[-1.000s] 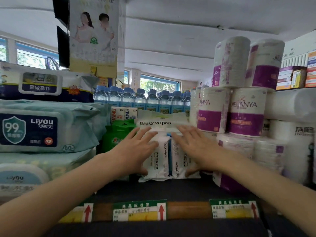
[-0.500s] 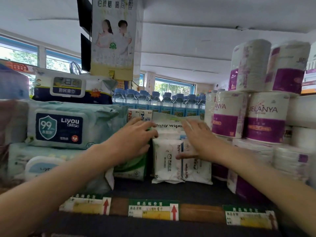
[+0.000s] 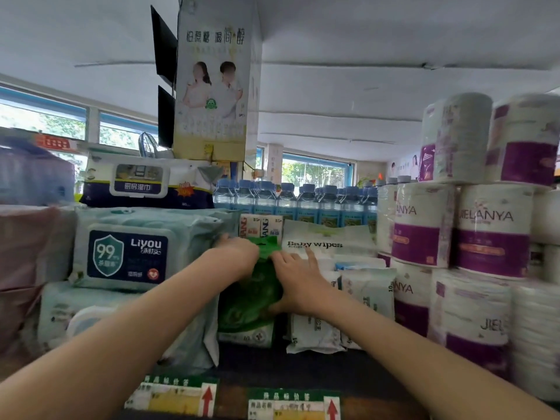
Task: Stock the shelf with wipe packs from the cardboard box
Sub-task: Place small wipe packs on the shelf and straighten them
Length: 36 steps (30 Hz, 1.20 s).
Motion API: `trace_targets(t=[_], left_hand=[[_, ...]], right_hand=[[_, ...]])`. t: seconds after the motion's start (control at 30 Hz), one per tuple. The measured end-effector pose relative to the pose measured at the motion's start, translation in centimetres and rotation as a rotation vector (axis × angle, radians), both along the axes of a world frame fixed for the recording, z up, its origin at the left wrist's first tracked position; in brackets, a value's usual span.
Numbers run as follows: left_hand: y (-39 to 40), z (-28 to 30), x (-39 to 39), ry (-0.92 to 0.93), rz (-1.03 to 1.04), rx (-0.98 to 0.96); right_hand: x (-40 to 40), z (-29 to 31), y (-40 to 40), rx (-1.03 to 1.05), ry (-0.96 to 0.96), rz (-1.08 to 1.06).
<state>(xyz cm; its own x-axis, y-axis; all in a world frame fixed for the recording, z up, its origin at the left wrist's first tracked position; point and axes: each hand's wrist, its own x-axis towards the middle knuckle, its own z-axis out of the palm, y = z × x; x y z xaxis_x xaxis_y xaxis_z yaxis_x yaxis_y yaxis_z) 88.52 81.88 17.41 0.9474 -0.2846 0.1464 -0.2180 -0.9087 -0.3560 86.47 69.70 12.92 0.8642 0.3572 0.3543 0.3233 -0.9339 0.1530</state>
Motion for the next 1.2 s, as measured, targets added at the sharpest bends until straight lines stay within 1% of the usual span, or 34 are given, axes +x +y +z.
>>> trace_targets(t=[0.07, 0.17, 0.33, 0.37, 0.47, 0.57, 0.67, 0.77, 0.9, 1.0, 1.07, 1.13, 1.2], left_hand=[[0.0, -0.1, 0.2, -0.07, 0.016, 0.033], [0.3, 0.1, 0.3, -0.097, 0.031, 0.019], [0.5, 0.1, 0.7, -0.161, -0.033, -0.011], [0.5, 0.1, 0.6, -0.167, -0.044, 0.0], [0.7, 0.2, 0.5, -0.167, -0.061, 0.03], [0.9, 0.0, 0.3, -0.178, -0.056, 0.044], [0.9, -0.3, 0.2, -0.191, -0.061, 0.043], [1.0, -0.5, 0.3, -0.212, -0.054, 0.051], [0.9, -0.7, 0.4, -0.266, -0.034, 0.048], [0.9, -1.0, 0.5, -0.333, -0.02, 0.048], [0.5, -1.1, 0.3, -0.363, -0.013, 0.102], [0.2, -1.0, 0.3, -0.384, 0.004, 0.139], [0.2, -0.8, 0.4, -0.383, 0.014, 0.142]], right_hand=[[0.4, 0.2, -0.2, 0.0, 0.008, 0.0], [1.2, 0.9, -0.2, -0.008, 0.058, -0.001], [2.4, 2.9, 0.2, 0.038, 0.09, 0.029], [2.7, 3.6, 0.2, 0.028, 0.139, 0.045], [3.5, 5.9, 0.9, -0.037, 0.382, 0.043], [3.7, 7.1, 1.8, -0.099, 0.469, 0.012], [3.9, 6.5, 1.5, -0.099, 0.37, 0.057], [3.7, 5.0, 0.7, 0.059, 0.276, 0.142], [2.8, 3.5, 0.2, 0.123, 0.068, 0.188], [3.0, 3.4, 0.4, 0.055, -0.043, 0.178], [3.7, 3.8, 0.6, 0.002, -0.069, 0.139], [4.4, 4.1, 1.0, -0.051, -0.068, 0.103], [4.5, 4.5, 1.2, -0.116, -0.012, 0.06]])
